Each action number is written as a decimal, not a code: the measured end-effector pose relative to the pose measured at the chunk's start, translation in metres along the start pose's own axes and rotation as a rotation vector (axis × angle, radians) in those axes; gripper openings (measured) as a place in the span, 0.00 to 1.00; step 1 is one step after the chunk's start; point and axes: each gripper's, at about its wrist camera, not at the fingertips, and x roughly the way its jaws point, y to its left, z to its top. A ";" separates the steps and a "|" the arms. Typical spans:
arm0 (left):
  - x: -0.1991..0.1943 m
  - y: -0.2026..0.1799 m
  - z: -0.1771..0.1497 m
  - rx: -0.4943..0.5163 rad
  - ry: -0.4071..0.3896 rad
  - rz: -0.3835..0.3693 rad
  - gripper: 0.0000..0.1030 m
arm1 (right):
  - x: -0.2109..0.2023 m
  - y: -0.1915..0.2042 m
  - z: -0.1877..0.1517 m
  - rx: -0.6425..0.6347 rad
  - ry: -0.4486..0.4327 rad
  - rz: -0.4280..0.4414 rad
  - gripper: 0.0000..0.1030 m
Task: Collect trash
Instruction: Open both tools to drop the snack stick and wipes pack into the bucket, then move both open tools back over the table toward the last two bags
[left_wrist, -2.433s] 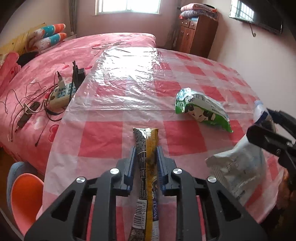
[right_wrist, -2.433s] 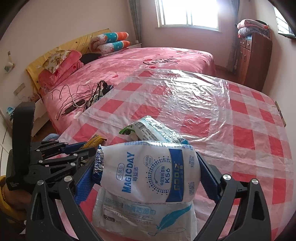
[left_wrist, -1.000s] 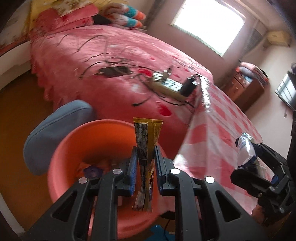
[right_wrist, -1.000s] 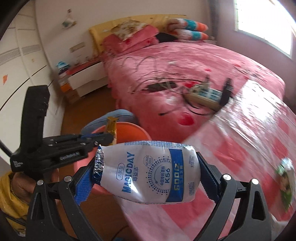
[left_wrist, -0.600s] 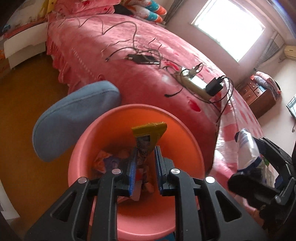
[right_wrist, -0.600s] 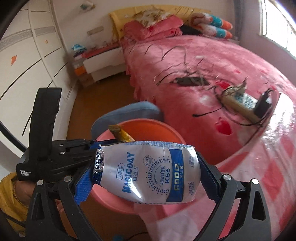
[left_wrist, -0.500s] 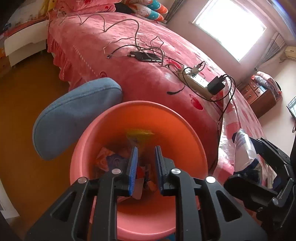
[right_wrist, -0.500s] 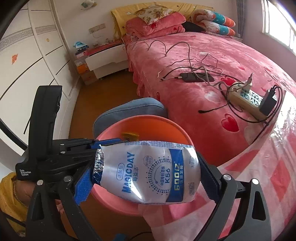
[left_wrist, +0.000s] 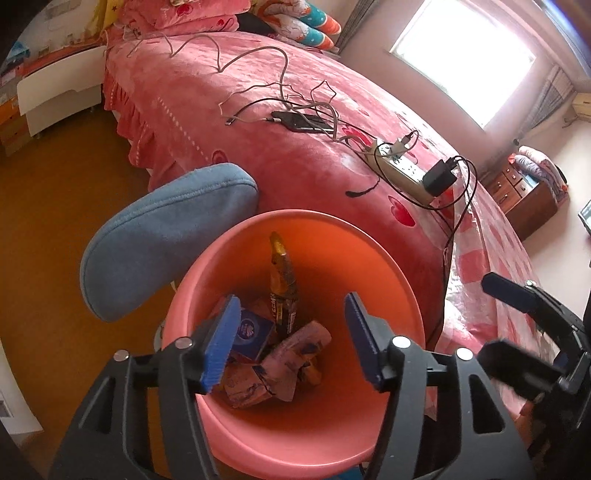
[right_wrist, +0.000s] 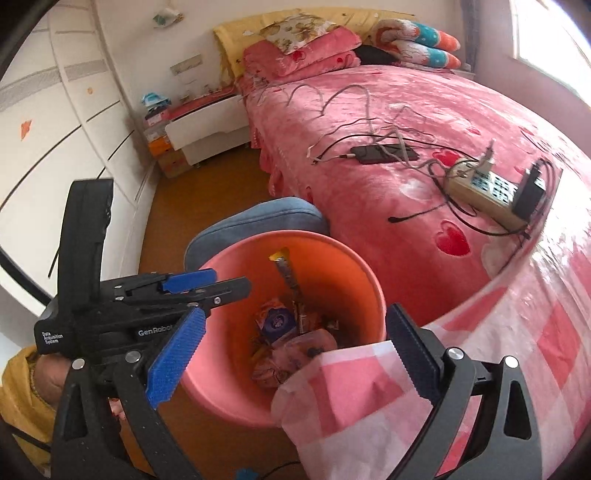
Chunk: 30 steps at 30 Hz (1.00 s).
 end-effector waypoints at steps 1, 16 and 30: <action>0.000 -0.001 0.000 0.005 0.001 0.001 0.62 | -0.003 -0.003 -0.001 0.015 -0.004 -0.007 0.94; -0.003 -0.049 -0.002 0.125 0.007 -0.050 0.75 | -0.065 -0.028 -0.045 0.155 -0.029 -0.162 0.94; -0.029 -0.126 -0.007 0.288 -0.006 -0.147 0.79 | -0.147 -0.059 -0.080 0.240 -0.101 -0.287 0.94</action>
